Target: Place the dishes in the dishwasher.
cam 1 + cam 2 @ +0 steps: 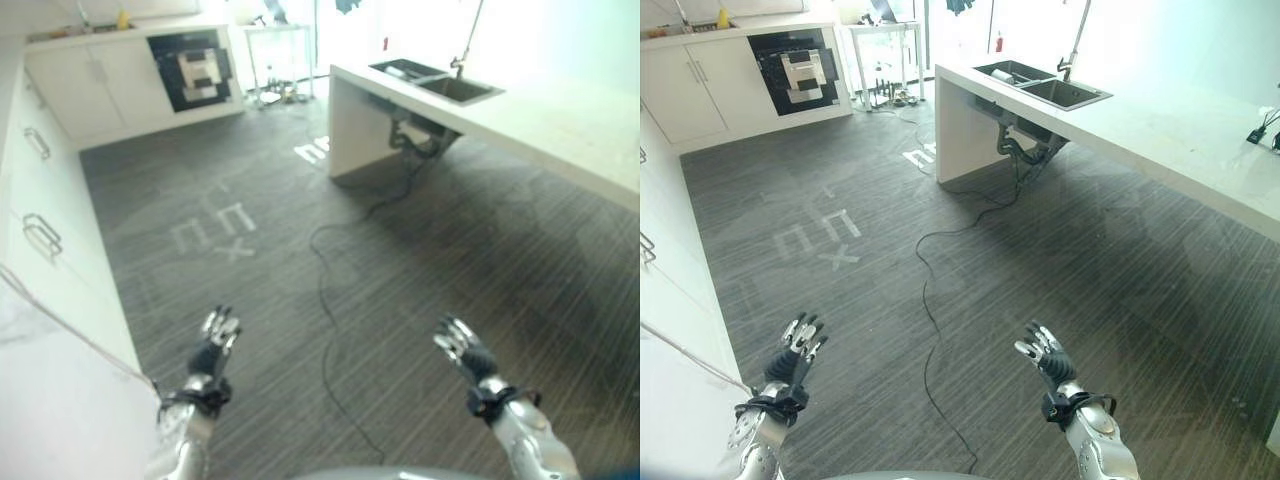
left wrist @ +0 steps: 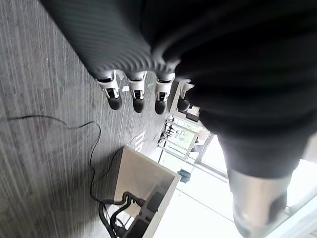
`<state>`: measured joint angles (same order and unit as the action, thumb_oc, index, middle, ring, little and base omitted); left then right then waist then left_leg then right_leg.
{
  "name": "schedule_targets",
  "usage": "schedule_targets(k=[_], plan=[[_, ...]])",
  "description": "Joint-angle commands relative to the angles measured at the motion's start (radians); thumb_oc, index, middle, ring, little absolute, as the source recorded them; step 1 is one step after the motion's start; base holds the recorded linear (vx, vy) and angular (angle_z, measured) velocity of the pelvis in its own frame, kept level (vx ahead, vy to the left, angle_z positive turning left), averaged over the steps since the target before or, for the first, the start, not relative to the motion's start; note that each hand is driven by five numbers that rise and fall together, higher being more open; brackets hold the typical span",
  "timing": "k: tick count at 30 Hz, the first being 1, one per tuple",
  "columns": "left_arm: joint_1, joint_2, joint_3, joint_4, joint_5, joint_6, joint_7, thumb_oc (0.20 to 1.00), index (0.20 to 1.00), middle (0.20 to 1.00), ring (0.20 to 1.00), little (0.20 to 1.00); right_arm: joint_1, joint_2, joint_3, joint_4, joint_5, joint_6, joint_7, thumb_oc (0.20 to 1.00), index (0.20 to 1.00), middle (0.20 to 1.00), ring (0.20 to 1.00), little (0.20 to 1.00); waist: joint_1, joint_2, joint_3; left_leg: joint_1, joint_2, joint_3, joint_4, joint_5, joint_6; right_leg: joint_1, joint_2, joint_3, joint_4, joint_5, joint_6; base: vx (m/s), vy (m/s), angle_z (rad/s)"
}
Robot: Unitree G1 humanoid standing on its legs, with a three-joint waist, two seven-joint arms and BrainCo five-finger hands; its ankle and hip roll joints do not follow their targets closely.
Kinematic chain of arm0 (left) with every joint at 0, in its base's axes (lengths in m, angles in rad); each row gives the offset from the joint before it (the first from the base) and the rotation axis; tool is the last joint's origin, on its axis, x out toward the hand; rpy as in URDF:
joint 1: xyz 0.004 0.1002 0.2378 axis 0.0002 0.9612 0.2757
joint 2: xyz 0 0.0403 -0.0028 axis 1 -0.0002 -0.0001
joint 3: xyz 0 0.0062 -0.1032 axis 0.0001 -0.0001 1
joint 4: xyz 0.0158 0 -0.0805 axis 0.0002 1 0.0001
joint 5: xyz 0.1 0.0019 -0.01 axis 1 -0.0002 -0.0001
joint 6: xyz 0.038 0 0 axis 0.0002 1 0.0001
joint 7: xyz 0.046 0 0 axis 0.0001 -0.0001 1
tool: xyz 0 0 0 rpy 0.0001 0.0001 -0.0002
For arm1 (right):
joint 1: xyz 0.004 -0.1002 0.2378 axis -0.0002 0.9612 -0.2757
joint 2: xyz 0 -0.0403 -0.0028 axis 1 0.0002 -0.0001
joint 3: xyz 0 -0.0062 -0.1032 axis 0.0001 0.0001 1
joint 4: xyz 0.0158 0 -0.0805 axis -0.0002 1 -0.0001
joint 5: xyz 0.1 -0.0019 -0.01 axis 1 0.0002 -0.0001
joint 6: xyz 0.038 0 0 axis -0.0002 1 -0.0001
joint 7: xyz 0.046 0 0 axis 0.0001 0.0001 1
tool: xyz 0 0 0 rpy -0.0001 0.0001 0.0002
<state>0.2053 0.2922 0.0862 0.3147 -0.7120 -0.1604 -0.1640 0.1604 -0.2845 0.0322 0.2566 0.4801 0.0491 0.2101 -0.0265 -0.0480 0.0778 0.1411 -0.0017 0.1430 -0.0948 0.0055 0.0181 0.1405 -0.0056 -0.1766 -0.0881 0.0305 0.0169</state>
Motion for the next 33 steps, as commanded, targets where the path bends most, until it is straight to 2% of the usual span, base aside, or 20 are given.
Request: schedule_targets(k=[1,5,11,19,23,26,27,28,29,31,32,33], plan=[[-0.030,0.063,0.003,-0.031,0.094,-0.088,-0.005,1.000,1.000,1.000,1.000,1.000,-0.060,-0.038,0.002,-0.067,-0.021,-0.068,0.010,1.000,1.000,1.000,1.000,1.000,0.001,0.029,-0.007,0.000,0.039,0.052,0.008,-0.013,-0.050,-0.013,-0.036,-0.037,0.001,0.003,0.067,0.00,0.000,0.00],[-0.047,0.073,0.003,-0.039,0.114,-0.103,0.064,1.000,1.000,1.000,1.000,1.000,-0.074,-0.047,0.001,-0.089,-0.009,-0.074,0.003,1.000,1.000,1.000,1.000,1.000,-0.002,0.031,-0.005,0.000,0.039,0.057,0.008,-0.014,-0.049,-0.013,-0.035,-0.039,0.001,0.003,0.067,0.00,0.000,0.00],[-0.053,0.064,0.003,-0.061,0.130,-0.130,0.077,1.000,1.000,1.000,1.000,1.000,-0.077,-0.044,0.006,-0.132,-0.017,-0.096,-0.002,1.000,1.000,1.000,1.000,1.000,-0.006,0.028,-0.008,0.001,0.041,0.064,0.008,-0.015,-0.050,-0.014,-0.034,-0.038,0.001,0.003,0.067,-0.01,-0.018,0.00],[-0.063,0.057,0.002,-0.079,0.115,-0.136,0.088,1.000,1.000,1.000,1.000,1.000,-0.075,-0.048,0.010,-0.163,-0.011,-0.102,0.018,1.000,1.000,1.000,1.000,1.000,-0.014,0.020,0.001,0.009,0.056,0.073,0.008,-0.011,-0.057,-0.012,-0.015,-0.022,0.001,-0.003,0.057,0.02,-0.097,-0.01],[-0.060,0.056,0.007,-0.062,0.116,-0.128,0.125,1.000,1.000,1.000,1.000,1.000,-0.067,-0.053,0.007,-0.170,-0.004,-0.096,0.015,1.000,1.000,1.000,1.000,1.000,-0.017,0.018,0.008,0.021,0.062,0.078,0.009,0.005,-0.068,-0.009,0.003,-0.001,0.001,-0.011,0.046,0.04,-0.141,0.00],[-0.057,0.052,0.000,-0.060,0.115,-0.133,0.108,1.000,1.000,1.000,1.000,1.000,-0.062,-0.068,0.000,-0.182,-0.016,-0.102,0.016,1.000,1.000,1.000,1.000,1.000,-0.018,-0.008,0.039,-0.073,0.079,0.091,0.250,0.005,-0.082,-0.004,-0.009,0.025,0.001,-0.003,0.023,0.02,-0.170,0.03],[-0.060,0.052,-0.006,-0.063,0.117,-0.127,0.101,1.000,1.000,1.000,1.000,1.000,-0.059,-0.082,-0.005,-0.181,-0.032,-0.117,0.021,1.000,1.000,1.000,1.000,1.000,-0.020,-0.023,0.063,-0.148,0.088,0.078,0.419,0.022,-0.086,-0.003,-0.013,0.033,0.001,0.008,0.005,0.04,-0.151,0.19],[-0.061,0.053,-0.005,-0.064,0.115,-0.122,0.100,1.000,1.000,1.000,1.000,1.000,-0.058,-0.085,-0.006,-0.181,-0.036,-0.121,0.023,1.000,1.000,1.000,1.000,1.000,-0.021,-0.023,0.067,-0.162,0.089,0.073,0.435,0.023,-0.086,-0.002,-0.012,0.033,0.001,0.010,0.004,0.09,-0.091,0.34],[-0.056,0.052,-0.003,-0.065,0.111,-0.118,0.092,1.000,1.000,1.000,1.000,1.000,-0.055,-0.088,-0.010,-0.178,-0.042,-0.127,0.027,1.000,1.000,1.000,1.000,1.000,-0.019,-0.021,0.077,-0.175,0.089,0.075,0.414,0.032,-0.084,0.002,-0.008,0.040,0.005,0.010,0.006,0.17,0.050,0.49],[-0.028,0.045,-0.004,-0.066,0.100,-0.125,0.080,1.000,1.000,1.000,1.000,1.000,-0.054,-0.088,-0.006,-0.172,-0.054,-0.131,0.029,1.000,1.000,1.000,1.000,1.000,-0.010,0.000,0.089,-0.166,0.094,0.122,0.223,0.056,-0.085,0.022,0.008,0.039,0.001,-0.008,0.024,0.29,0.165,0.19],[-0.018,0.043,-0.004,-0.070,0.100,-0.125,0.079,1.000,1.000,1.000,1.000,1.000,-0.049,-0.087,-0.006,-0.174,-0.062,-0.133,0.031,1.000,1.000,1.000,1.000,1.000,-0.006,0.011,0.092,-0.163,0.100,0.137,0.145,0.091,-0.095,0.032,0.015,0.038,0.001,-0.018,0.029,0.36,0.229,-0.08],[0.002,0.041,-0.006,-0.077,0.096,-0.124,0.078,1.000,1.000,1.000,1.000,1.000,-0.035,-0.093,-0.011,-0.181,-0.073,-0.139,0.043,1.000,1.000,1.000,1.000,1.000,0.003,0.027,0.097,-0.174,0.112,0.156,0.039,0.175,-0.119,0.057,0.027,0.036,0.001,-0.036,0.034,0.34,0.201,0.01]])
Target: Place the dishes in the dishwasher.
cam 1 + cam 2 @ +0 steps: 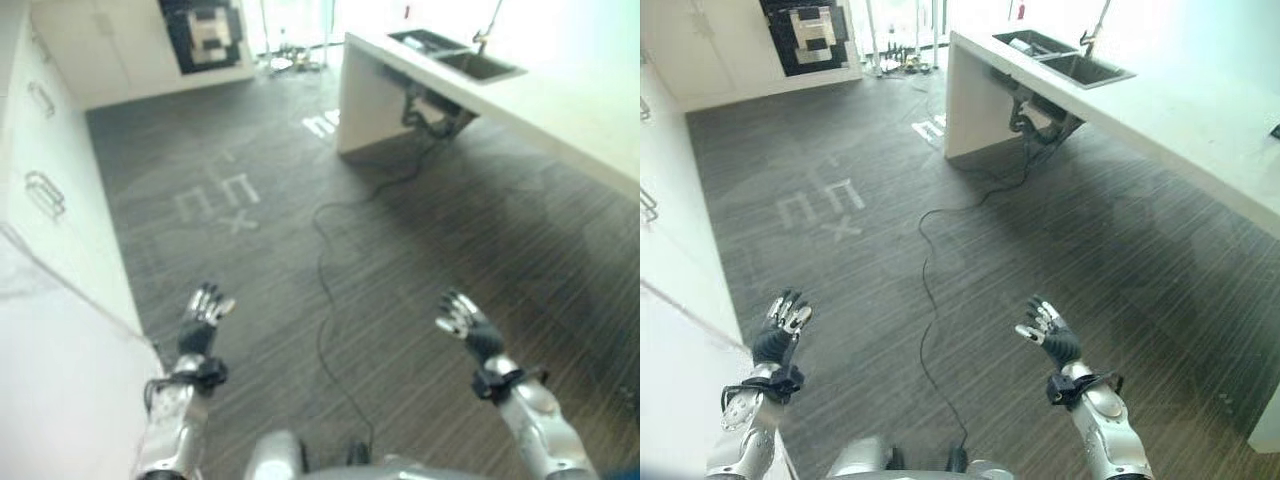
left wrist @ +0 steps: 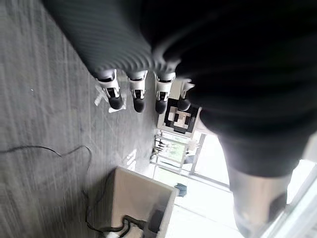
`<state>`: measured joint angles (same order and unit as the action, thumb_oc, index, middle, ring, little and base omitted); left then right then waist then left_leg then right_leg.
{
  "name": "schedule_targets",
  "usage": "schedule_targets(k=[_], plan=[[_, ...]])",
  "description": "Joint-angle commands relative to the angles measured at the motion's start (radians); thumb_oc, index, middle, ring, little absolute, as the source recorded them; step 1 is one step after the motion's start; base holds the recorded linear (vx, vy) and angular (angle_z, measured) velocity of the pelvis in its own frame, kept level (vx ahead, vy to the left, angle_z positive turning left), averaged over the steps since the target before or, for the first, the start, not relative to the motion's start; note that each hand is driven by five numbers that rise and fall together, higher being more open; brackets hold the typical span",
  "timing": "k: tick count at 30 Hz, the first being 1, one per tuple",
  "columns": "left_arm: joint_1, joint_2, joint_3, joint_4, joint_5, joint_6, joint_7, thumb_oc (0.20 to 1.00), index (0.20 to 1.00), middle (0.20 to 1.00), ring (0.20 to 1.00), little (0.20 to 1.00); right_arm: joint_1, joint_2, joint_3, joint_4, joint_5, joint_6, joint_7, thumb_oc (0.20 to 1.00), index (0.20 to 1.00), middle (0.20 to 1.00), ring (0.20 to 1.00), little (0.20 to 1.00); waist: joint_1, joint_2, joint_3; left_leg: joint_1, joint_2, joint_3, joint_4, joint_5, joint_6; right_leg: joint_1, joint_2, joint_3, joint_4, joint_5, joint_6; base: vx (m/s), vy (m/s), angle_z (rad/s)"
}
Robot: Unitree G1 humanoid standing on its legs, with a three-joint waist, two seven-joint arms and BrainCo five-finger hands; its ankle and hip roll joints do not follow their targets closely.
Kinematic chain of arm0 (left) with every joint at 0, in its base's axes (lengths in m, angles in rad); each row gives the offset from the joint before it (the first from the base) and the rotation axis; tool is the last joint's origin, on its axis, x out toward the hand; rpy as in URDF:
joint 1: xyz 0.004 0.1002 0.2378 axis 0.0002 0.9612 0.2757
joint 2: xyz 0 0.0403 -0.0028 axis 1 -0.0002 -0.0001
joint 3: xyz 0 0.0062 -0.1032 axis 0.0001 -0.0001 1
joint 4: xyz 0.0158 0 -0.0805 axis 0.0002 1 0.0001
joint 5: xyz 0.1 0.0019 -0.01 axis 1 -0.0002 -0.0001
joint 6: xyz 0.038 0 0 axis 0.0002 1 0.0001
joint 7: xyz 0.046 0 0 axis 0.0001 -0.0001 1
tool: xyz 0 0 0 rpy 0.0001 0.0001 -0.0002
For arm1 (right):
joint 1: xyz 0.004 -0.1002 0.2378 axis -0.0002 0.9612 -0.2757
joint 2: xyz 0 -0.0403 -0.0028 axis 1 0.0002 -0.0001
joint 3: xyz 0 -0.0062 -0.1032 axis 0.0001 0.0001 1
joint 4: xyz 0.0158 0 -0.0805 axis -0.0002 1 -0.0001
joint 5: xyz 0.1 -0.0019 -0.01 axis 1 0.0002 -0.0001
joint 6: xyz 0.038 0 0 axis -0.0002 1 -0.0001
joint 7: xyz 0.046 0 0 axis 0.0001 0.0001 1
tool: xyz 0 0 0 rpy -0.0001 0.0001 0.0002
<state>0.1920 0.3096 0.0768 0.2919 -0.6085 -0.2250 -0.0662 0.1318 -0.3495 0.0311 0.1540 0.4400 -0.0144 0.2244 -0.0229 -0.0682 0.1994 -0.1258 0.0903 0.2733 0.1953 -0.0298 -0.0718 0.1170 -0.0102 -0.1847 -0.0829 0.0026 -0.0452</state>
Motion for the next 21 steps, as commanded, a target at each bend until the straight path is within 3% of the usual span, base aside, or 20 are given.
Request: schedule_targets(k=[1,3,6,7,9,10,11,15,17,19,21], plan=[[0.026,0.022,0.004,-0.057,-0.011,-0.061,-0.022,1.000,1.000,1.000,1.000,1.000,0.004,-0.034,-0.013,-0.084,-0.041,-0.080,0.037,1.000,1.000,1.000,1.000,1.000,0.007,0.053,-0.023,0.066,0.028,0.022,-0.272,0.249,-0.043,0.097,0.040,0.047,-0.004,-0.019,0.095,0.37,0.212,0.07],[0.043,0.013,0.011,-0.056,-0.022,-0.064,-0.035,1.000,1.000,1.000,1.000,1.000,0.018,-0.050,-0.013,-0.094,-0.063,-0.089,0.043,1.000,1.000,1.000,1.000,1.000,0.026,0.059,-0.022,0.014,0.037,-0.002,-0.281,0.285,-0.055,0.128,0.049,0.053,-0.004,-0.046,0.088,0.31,0.207,0.26],[0.045,0.009,0.010,-0.051,-0.022,-0.063,-0.033,1.000,1.000,1.000,1.000,1.000,0.007,-0.068,-0.003,-0.096,-0.068,-0.081,0.052,1.000,1.000,1.000,1.000,1.000,0.028,0.050,-0.030,0.023,0.023,0.032,-0.276,0.218,-0.040,0.151,0.023,0.047,-0.004,-0.063,0.098,0.35,0.283,-0.21],[0.039,0.012,0.009,-0.044,-0.018,-0.058,-0.019,1.000,1.000,1.000,1.000,1.000,0.011,-0.069,0.001,-0.105,-0.050,-0.071,0.063,1.000,1.000,1.000,1.000,1.000,0.031,0.044,-0.037,0.039,0.007,0.055,-0.279,0.202,-0.009,0.169,0.007,0.034,0.001,-0.061,0.110,0.40,0.325,-0.52],[0.027,0.020,0.010,-0.046,-0.002,-0.048,-0.017,1.000,1.000,1.000,1.000,1.000,0.010,-0.055,0.013,-0.121,-0.033,-0.058,0.067,1.000,1.000,1.000,1.000,1.000,0.041,0.039,-0.057,0.059,-0.012,0.042,-0.283,0.168,0.018,0.172,-0.015,0.029,0.048,-0.088,0.128,0.38,0.338,-0.25],[0.016,0.028,0.010,-0.046,0.016,-0.040,-0.020,1.000,1.000,1.000,1.000,1.000,0.006,-0.044,0.019,-0.124,-0.041,-0.059,0.064,1.000,1.000,1.000,1.000,1.000,0.042,0.036,-0.066,0.068,-0.020,0.040,-0.283,0.156,0.031,0.163,-0.029,0.022,0.076,-0.084,0.141,0.50,0.456,-0.53],[-0.011,0.047,0.002,-0.035,0.031,-0.028,-0.017,1.000,1.000,1.000,1.000,1.000,-0.015,-0.025,0.047,-0.122,-0.051,-0.065,0.045,1.000,1.000,1.000,1.000,1.000,0.046,0.032,-0.081,0.090,-0.043,0.006,-0.283,0.130,0.054,0.104,-0.070,-0.001,0.172,-0.039,0.174,0.34,0.330,-0.54],[-0.032,0.059,-0.003,-0.024,0.039,-0.008,-0.032,1.000,1.000,1.000,1.000,1.000,-0.034,-0.006,0.069,-0.119,-0.051,-0.057,0.031,1.000,1.000,1.000,1.000,1.000,0.054,0.036,-0.102,0.101,-0.076,-0.029,-0.283,0.111,0.078,0.041,-0.083,0.006,0.309,0.005,0.190,0.27,0.263,-0.02],[-0.034,0.062,-0.017,-0.031,0.059,0.014,-0.044,1.000,1.000,1.000,1.000,1.000,-0.020,0.010,0.074,-0.121,-0.063,-0.058,0.027,1.000,1.000,1.000,1.000,1.000,0.044,0.055,-0.099,0.134,-0.095,-0.038,-0.283,0.078,0.109,-0.066,-0.074,0.019,0.607,0.102,0.199,0.28,0.337,0.22],[-0.038,0.061,-0.031,-0.032,0.066,0.023,-0.035,1.000,1.000,1.000,1.000,1.000,-0.027,0.008,0.091,-0.113,-0.062,-0.055,0.012,1.000,1.000,1.000,1.000,1.000,0.039,0.068,-0.093,0.154,-0.092,-0.041,-0.283,0.067,0.108,-0.154,-0.091,-0.027,0.642,0.083,0.181,0.21,0.179,0.08],[-0.034,0.067,-0.038,-0.038,0.058,0.030,-0.041,1.000,1.000,1.000,1.000,1.000,-0.026,-0.001,0.094,-0.111,-0.065,-0.050,0.009,1.000,1.000,1.000,1.000,1.000,0.032,0.064,-0.085,0.167,-0.096,-0.052,-0.283,0.067,0.100,-0.176,-0.092,-0.064,0.534,0.045,0.167,0.23,-0.016,0.20]])
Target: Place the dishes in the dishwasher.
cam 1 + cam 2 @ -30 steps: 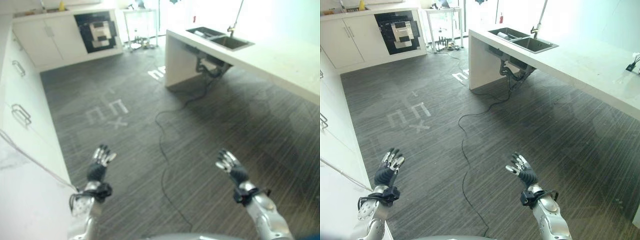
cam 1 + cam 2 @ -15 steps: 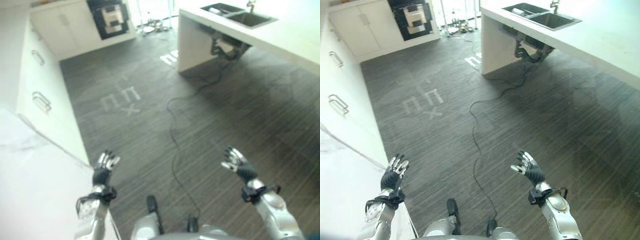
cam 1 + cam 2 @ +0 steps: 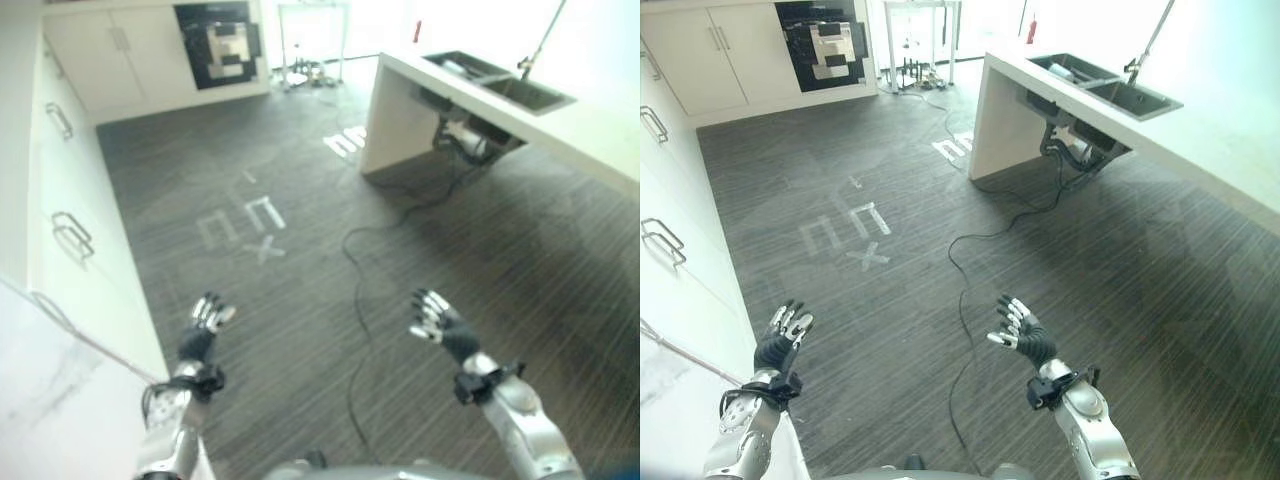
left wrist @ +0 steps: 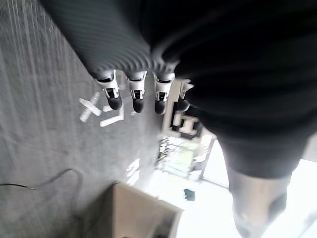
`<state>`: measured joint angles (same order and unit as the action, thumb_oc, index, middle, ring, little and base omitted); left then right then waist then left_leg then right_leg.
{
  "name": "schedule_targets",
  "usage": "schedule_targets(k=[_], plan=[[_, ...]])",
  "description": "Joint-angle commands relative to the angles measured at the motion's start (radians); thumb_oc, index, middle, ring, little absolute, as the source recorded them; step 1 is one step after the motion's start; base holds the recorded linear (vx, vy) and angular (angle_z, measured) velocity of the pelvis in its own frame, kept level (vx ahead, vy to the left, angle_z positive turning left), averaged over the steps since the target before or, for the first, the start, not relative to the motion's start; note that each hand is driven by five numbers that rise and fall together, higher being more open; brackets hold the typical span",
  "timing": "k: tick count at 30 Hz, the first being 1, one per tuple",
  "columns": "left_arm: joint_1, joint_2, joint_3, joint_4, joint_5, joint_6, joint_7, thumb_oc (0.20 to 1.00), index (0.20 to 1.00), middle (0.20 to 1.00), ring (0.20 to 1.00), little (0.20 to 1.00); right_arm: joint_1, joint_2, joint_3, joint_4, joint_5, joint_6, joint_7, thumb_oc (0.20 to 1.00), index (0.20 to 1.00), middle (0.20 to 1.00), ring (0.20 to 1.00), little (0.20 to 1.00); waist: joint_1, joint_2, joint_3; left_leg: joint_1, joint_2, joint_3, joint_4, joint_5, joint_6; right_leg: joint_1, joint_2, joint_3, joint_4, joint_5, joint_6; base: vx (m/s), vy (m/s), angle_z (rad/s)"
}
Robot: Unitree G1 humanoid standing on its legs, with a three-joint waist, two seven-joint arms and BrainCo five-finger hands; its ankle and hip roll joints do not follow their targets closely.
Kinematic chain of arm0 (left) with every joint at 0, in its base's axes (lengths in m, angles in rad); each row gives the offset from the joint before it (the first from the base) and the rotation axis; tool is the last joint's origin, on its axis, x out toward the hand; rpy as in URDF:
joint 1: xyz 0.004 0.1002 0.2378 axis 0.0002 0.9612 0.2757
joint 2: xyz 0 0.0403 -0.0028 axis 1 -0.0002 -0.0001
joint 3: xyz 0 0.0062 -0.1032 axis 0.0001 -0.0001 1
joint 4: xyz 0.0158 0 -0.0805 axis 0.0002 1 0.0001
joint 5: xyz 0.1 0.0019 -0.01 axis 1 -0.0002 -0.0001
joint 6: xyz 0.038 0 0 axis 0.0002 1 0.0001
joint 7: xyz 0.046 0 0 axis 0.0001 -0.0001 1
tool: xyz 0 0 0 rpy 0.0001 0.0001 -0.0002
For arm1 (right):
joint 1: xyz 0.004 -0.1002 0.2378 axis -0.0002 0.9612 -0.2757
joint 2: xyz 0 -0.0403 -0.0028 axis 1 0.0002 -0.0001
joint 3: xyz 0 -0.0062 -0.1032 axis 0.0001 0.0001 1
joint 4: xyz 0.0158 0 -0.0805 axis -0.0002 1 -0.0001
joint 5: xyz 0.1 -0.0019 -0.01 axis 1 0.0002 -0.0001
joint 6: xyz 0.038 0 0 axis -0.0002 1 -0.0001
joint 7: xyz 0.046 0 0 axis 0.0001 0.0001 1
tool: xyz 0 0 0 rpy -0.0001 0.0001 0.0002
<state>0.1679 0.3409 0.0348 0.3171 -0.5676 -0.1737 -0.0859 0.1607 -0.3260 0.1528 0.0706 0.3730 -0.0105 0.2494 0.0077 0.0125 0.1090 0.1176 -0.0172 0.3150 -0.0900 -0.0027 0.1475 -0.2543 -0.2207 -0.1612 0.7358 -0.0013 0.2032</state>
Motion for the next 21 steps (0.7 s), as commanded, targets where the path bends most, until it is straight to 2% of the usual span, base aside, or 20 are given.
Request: schedule_targets(k=[1,3,4,6,10,15,18,19,20,21], plan=[[-0.004,0.043,0.005,-0.076,0.016,-0.015,-0.029,1.000,1.000,1.000,1.000,1.000,-0.030,-0.038,-0.038,-0.050,0.010,-0.054,-0.009,1.000,1.000,1.000,1.000,1.000,-0.011,-0.023,0.020,-0.054,0.011,-0.105,0.003,0.031,-0.126,0.191,0.113,-0.121,-0.396,0.048,-0.087,0.25,-0.130,0.16],[0.007,0.054,0.005,-0.088,0.014,-0.012,-0.039,1.000,1.000,1.000,1.000,1.000,0.000,-0.053,-0.053,-0.065,0.024,-0.067,-0.002,1.000,1.000,1.000,1.000,1.000,-0.032,-0.037,0.035,-0.018,0.004,-0.111,0.003,0.005,-0.132,0.174,0.093,-0.134,-0.535,0.101,-0.073,0.26,-0.204,0.23],[0.016,0.058,-0.002,-0.098,0.013,0.001,-0.040,1.000,1.000,1.000,1.000,1.000,0.013,-0.062,-0.058,-0.069,0.042,-0.073,-0.005,1.000,1.000,1.000,1.000,1.000,-0.053,-0.048,0.045,0.012,-0.001,-0.111,0.003,-0.019,-0.137,0.139,0.067,-0.120,-0.622,0.172,-0.051,0.36,-0.285,0.18],[0.018,0.063,-0.029,-0.096,0.025,-0.002,-0.045,1.000,1.000,1.000,1.000,1.000,0.014,-0.073,-0.064,-0.081,0.058,-0.080,-0.008,1.000,1.000,1.000,1.000,1.000,-0.086,-0.044,0.057,0.063,0.000,-0.148,0.003,-0.057,-0.137,0.070,0.049,-0.058,-0.720,0.251,-0.030,0.44,-0.316,0.13],[0.018,0.064,-0.046,-0.116,0.029,0.005,-0.035,1.000,1.000,1.000,1.000,1.000,-0.020,-0.079,-0.045,-0.092,0.040,-0.083,-0.014,1.000,1.000,1.000,1.000,1.000,-0.089,-0.049,0.040,0.113,-0.007,-0.159,0.003,-0.101,-0.132,0.093,0.034,-0.079,-0.809,0.282,-0.019,0.35,-0.283,0.24],[0.009,0.050,-0.039,-0.118,0.006,0.022,-0.030,1.000,1.000,1.000,1.000,1.000,-0.067,-0.094,-0.014,-0.106,0.039,-0.053,-0.041,1.000,1.000,1.000,1.000,1.000,-0.104,-0.034,-0.002,0.196,0.021,-0.146,0.007,-0.120,-0.151,0.131,0.076,-0.072,-0.798,0.253,-0.040,0.30,-0.329,0.24],[0.023,0.038,-0.038,-0.132,-0.020,0.015,-0.035,1.000,1.000,1.000,1.000,1.000,-0.064,-0.110,-0.028,-0.117,0.036,-0.050,-0.019,1.000,1.000,1.000,1.000,1.000,-0.116,-0.013,-0.022,0.174,0.076,-0.117,0.137,-0.023,-0.205,0.164,0.130,-0.068,-0.812,0.205,-0.085,0.23,-0.310,-0.26],[0.028,0.033,-0.042,-0.137,-0.029,0.010,-0.030,1.000,1.000,1.000,1.000,1.000,-0.057,-0.120,-0.039,-0.125,0.042,-0.048,-0.006,1.000,1.000,1.000,1.000,1.000,-0.121,-0.011,-0.023,0.140,0.111,-0.094,0.250,0.042,-0.237,0.183,0.146,-0.069,-0.817,0.187,-0.109,0.27,-0.475,-0.69],[0.033,0.024,-0.050,-0.148,-0.043,0.014,-0.028,1.000,1.000,1.000,1.000,1.000,-0.050,-0.137,-0.055,-0.137,0.050,-0.055,0.020,1.000,1.000,1.000,1.000,1.000,-0.117,-0.030,-0.013,0.039,0.144,-0.074,0.482,0.136,-0.280,0.231,0.157,-0.068,-0.823,0.153,-0.147,0.23,-0.408,-0.55],[0.033,0.023,-0.052,-0.149,-0.042,0.014,-0.029,1.000,1.000,1.000,1.000,1.000,-0.050,-0.138,-0.056,-0.139,0.050,-0.055,0.022,1.000,1.000,1.000,1.000,1.000,-0.115,-0.031,-0.011,0.024,0.149,-0.075,0.503,0.139,-0.283,0.235,0.158,-0.069,-0.823,0.150,-0.151,0.28,-0.425,-0.61]])
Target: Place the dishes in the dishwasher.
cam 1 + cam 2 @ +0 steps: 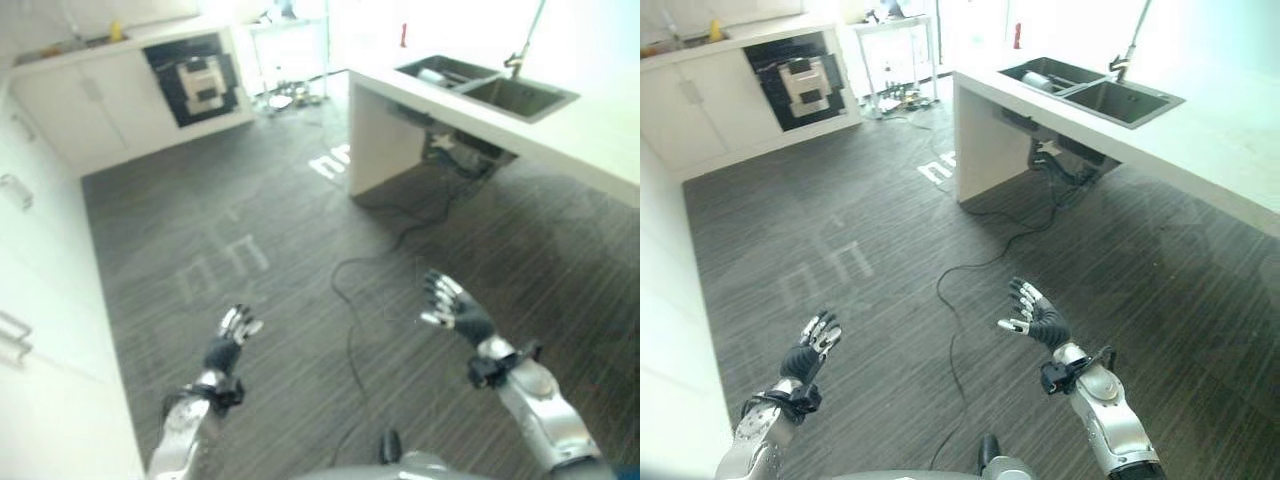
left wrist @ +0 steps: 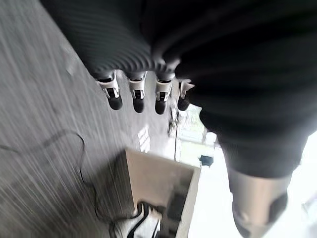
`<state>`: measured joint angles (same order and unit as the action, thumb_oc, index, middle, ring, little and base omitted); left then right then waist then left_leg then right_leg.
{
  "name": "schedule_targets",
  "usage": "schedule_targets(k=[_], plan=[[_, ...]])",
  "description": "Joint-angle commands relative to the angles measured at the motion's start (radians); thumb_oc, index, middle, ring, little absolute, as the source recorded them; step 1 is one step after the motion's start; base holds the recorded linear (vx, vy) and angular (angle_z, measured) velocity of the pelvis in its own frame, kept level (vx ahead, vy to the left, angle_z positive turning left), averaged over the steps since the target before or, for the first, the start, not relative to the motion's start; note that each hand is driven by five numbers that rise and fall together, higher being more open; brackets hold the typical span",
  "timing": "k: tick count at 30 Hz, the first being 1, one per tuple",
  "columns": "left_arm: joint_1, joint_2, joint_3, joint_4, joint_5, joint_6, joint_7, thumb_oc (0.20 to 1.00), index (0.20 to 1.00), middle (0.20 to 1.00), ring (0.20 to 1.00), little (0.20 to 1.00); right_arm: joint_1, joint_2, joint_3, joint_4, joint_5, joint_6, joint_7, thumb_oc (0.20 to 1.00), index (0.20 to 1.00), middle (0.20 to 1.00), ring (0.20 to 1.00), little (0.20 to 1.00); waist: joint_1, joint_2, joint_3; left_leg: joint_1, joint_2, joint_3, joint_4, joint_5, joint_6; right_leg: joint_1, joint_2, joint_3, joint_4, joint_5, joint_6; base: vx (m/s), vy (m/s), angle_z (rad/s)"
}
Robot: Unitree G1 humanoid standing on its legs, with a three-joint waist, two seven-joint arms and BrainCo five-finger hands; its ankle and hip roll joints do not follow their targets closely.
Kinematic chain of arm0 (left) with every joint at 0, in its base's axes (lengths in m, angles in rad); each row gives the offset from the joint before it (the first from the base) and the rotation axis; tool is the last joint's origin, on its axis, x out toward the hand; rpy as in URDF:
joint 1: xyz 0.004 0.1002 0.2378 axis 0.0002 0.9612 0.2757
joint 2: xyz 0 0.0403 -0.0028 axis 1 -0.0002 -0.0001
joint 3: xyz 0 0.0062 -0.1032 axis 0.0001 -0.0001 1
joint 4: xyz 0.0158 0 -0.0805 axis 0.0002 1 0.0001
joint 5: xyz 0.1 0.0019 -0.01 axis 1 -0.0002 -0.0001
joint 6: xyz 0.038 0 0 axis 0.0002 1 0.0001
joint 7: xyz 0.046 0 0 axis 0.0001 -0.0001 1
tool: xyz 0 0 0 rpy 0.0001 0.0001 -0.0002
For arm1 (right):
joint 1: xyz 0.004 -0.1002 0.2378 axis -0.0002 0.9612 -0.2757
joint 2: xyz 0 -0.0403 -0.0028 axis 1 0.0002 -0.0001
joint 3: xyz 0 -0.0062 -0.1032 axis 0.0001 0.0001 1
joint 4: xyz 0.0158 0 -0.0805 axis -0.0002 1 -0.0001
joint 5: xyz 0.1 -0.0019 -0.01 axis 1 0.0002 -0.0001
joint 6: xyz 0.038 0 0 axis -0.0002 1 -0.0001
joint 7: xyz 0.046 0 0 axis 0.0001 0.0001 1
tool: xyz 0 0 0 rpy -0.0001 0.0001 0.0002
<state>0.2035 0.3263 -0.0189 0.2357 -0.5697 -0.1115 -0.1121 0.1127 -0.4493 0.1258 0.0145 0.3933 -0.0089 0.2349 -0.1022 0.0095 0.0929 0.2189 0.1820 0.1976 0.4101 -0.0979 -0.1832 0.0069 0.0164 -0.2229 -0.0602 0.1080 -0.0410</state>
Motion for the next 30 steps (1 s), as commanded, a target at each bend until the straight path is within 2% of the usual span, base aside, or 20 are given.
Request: schedule_targets(k=[1,3,4,6,7,8,11,12,14,17,21,24,27,28,29,30], plan=[[0.004,0.030,-0.008,-0.077,-0.041,-0.051,-0.009,1.000,1.000,1.000,1.000,1.000,-0.001,-0.021,-0.036,-0.089,0.024,-0.068,0.036,1.000,1.000,1.000,1.000,1.000,0.023,-0.046,0.036,-0.191,-0.036,0.049,0.082,0.181,0.074,0.028,-0.083,-0.018,-0.027,0.009,0.083,0.20,-0.183,-0.40],[0.019,0.026,-0.008,-0.080,-0.041,-0.054,-0.018,1.000,1.000,1.000,1.000,1.000,-0.007,-0.025,-0.035,-0.086,0.025,-0.072,0.032,1.000,1.000,1.000,1.000,1.000,0.036,-0.045,0.043,-0.196,-0.071,0.079,-0.033,0.153,0.102,0.047,-0.086,-0.020,-0.027,-0.006,0.095,0.28,-0.015,-0.53],[0.027,0.030,-0.010,-0.071,-0.025,-0.061,-0.028,1.000,1.000,1.000,1.000,1.000,-0.011,-0.014,-0.032,-0.075,0.011,-0.078,0.027,1.000,1.000,1.000,1.000,1.000,0.040,-0.024,0.049,-0.175,-0.081,0.131,-0.256,0.163,0.106,0.075,-0.072,-0.020,-0.027,-0.026,0.111,0.36,0.185,-0.51],[0.029,0.028,-0.012,-0.060,-0.029,-0.071,-0.022,1.000,1.000,1.000,1.000,1.000,0.004,-0.008,-0.030,-0.082,-0.012,-0.077,0.028,1.000,1.000,1.000,1.000,1.000,0.053,-0.012,0.052,-0.183,-0.100,0.125,-0.437,0.201,0.099,0.107,-0.058,-0.005,-0.027,-0.054,0.121,0.36,0.212,-0.13],[0.031,0.027,-0.010,-0.056,-0.032,-0.075,-0.023,1.000,1.000,1.000,1.000,1.000,0.008,-0.008,-0.028,-0.083,-0.019,-0.078,0.029,1.000,1.000,1.000,1.000,1.000,0.063,-0.007,0.050,-0.200,-0.101,0.109,-0.481,0.224,0.091,0.114,-0.049,0.002,-0.027,-0.062,0.120,0.37,0.192,0.10],[0.040,0.023,-0.008,-0.056,-0.032,-0.084,-0.022,1.000,1.000,1.000,1.000,1.000,0.013,-0.011,-0.025,-0.085,-0.023,-0.078,0.034,1.000,1.000,1.000,1.000,1.000,0.082,0.001,0.051,-0.259,-0.084,0.081,-0.497,0.267,0.071,0.143,-0.028,0.020,-0.027,-0.089,0.112,0.29,0.139,-0.19],[0.054,0.016,0.006,-0.043,-0.032,-0.100,-0.034,1.000,1.000,1.000,1.000,1.000,0.021,-0.022,-0.027,-0.087,-0.027,-0.079,0.046,1.000,1.000,1.000,1.000,1.000,0.104,0.000,0.050,-0.327,-0.055,0.095,-0.497,0.310,0.056,0.197,-0.017,0.031,-0.027,-0.134,0.102,0.35,0.197,-0.39],[0.056,0.015,0.016,-0.040,-0.039,-0.099,-0.034,1.000,1.000,1.000,1.000,1.000,0.018,-0.029,-0.030,-0.087,-0.024,-0.070,0.059,1.000,1.000,1.000,1.000,1.000,0.102,-0.007,0.050,-0.319,-0.054,0.132,-0.497,0.290,0.070,0.207,-0.029,0.025,-0.027,-0.144,0.106,0.28,0.244,-0.32],[0.049,0.016,0.021,-0.037,-0.052,-0.098,-0.026,1.000,1.000,1.000,1.000,1.000,0.022,-0.026,-0.032,-0.089,-0.026,-0.069,0.064,1.000,1.000,1.000,1.000,1.000,0.101,-0.009,0.043,-0.307,-0.054,0.154,-0.497,0.273,0.085,0.237,-0.043,0.013,-0.027,-0.154,0.118,0.33,0.324,-0.36],[0.030,0.024,0.026,-0.035,-0.057,-0.096,-0.019,1.000,1.000,1.000,1.000,1.000,0.035,-0.011,-0.035,-0.105,-0.022,-0.067,0.067,1.000,1.000,1.000,1.000,1.000,0.108,-0.023,0.027,-0.294,-0.076,0.154,-0.497,0.238,0.116,0.253,-0.066,0.002,0.006,-0.174,0.139,0.32,0.341,-0.23],[0.001,0.035,0.034,-0.033,-0.044,-0.086,-0.013,1.000,1.000,1.000,1.000,1.000,0.020,0.023,-0.029,-0.104,-0.044,-0.068,0.063,1.000,1.000,1.000,1.000,1.000,0.120,-0.046,0.007,-0.265,-0.134,0.126,-0.497,0.191,0.168,0.193,-0.119,-0.019,0.153,-0.127,0.181,0.27,0.328,-0.04],[-0.007,0.035,0.037,-0.029,-0.025,-0.085,-0.008,1.000,1.000,1.000,1.000,1.000,-0.001,0.045,-0.023,-0.086,-0.043,-0.073,0.049,1.000,1.000,1.000,1.000,1.000,0.134,-0.052,0.001,-0.241,-0.178,0.071,-0.497,0.166,0.199,0.136,-0.137,-0.004,0.319,-0.075,0.191,0.25,0.317,0.58],[-0.009,0.037,0.044,-0.023,-0.002,-0.067,-0.008,1.000,1.000,1.000,1.000,1.000,0.003,0.063,-0.014,-0.084,-0.063,-0.067,0.049,1.000,1.000,1.000,1.000,1.000,0.139,-0.029,0.001,-0.206,-0.195,0.050,-0.497,0.136,0.230,0.039,-0.146,-0.004,0.610,0.033,0.200,0.24,0.333,0.09],[-0.011,0.035,0.042,-0.020,0.006,-0.066,0.001,1.000,1.000,1.000,1.000,1.000,0.000,0.060,-0.003,-0.084,-0.064,-0.066,0.043,1.000,1.000,1.000,1.000,1.000,0.137,-0.021,0.006,-0.191,-0.192,0.050,-0.497,0.127,0.232,-0.008,-0.156,-0.015,0.658,0.037,0.196,0.25,0.285,0.31],[-0.017,0.035,0.039,-0.016,0.002,-0.063,0.011,1.000,1.000,1.000,1.000,1.000,-0.009,0.056,0.010,-0.077,-0.067,-0.067,0.033,1.000,1.000,1.000,1.000,1.000,0.131,-0.018,0.012,-0.176,-0.191,0.045,-0.497,0.122,0.231,-0.057,-0.163,-0.030,0.664,0.009,0.181,0.21,0.158,0.45],[-0.021,0.038,0.041,-0.011,-0.004,-0.058,0.011,1.000,1.000,1.000,1.000,1.000,-0.011,0.050,0.016,-0.077,-0.064,-0.064,0.024,1.000,1.000,1.000,1.000,1.000,0.125,-0.019,0.017,-0.167,-0.190,0.040,-0.497,0.122,0.225,-0.073,-0.150,-0.047,0.612,-0.026,0.168,0.23,0.086,0.64]])
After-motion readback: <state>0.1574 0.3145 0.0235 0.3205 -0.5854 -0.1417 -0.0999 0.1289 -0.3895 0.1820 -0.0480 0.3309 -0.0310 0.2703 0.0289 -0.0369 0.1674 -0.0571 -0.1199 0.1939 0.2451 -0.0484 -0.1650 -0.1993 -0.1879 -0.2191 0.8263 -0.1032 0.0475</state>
